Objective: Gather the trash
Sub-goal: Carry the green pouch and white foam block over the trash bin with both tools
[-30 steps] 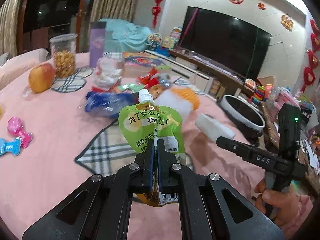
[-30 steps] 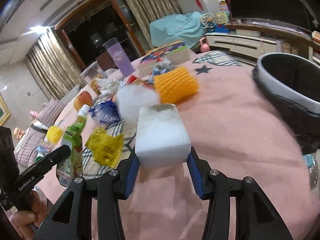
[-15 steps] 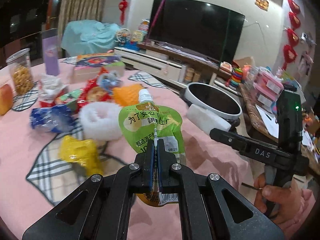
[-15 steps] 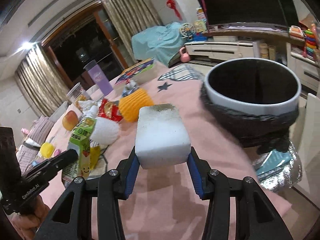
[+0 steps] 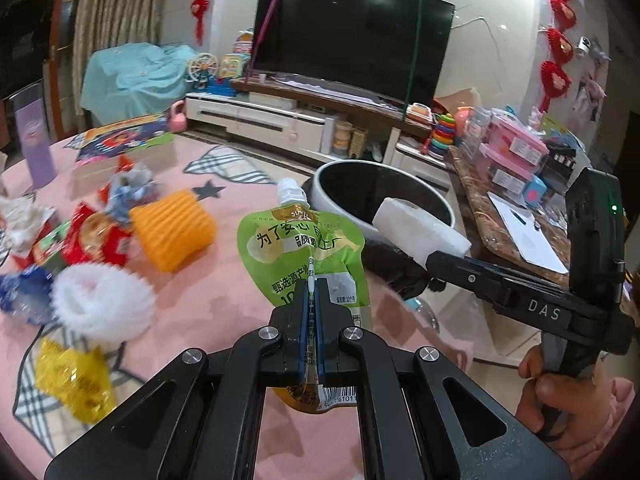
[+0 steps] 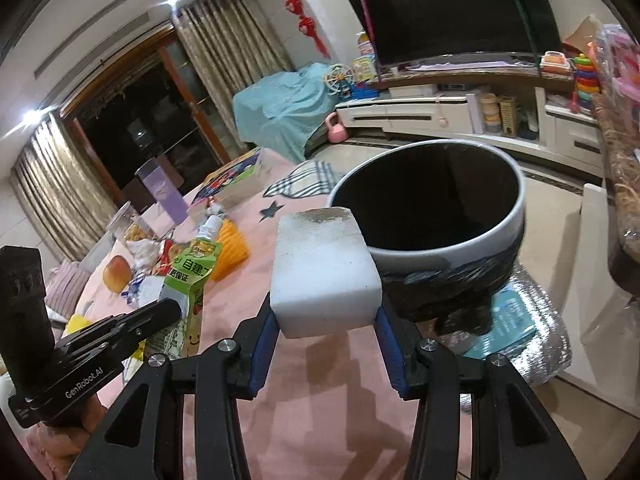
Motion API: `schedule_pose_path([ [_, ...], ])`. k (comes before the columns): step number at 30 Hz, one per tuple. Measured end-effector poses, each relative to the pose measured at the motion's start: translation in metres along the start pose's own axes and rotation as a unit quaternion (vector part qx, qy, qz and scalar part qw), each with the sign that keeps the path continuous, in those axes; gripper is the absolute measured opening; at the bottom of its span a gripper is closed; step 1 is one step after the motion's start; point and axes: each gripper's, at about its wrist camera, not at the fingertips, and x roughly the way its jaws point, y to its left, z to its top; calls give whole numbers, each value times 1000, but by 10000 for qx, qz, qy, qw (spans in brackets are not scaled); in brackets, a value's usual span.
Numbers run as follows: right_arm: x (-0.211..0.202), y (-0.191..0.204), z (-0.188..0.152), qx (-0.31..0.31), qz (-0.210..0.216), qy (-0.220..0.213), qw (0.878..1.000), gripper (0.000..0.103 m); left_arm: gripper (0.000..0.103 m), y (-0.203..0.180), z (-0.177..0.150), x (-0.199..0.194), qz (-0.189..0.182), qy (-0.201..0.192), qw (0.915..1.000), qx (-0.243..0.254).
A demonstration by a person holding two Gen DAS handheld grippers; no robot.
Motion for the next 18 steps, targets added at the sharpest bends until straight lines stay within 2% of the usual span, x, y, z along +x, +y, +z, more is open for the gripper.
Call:
schedule_pose_path([
  [18, 2, -47, 36, 134, -428, -38, 9990, 48, 2, -43, 53, 57, -316, 118, 9986, 410],
])
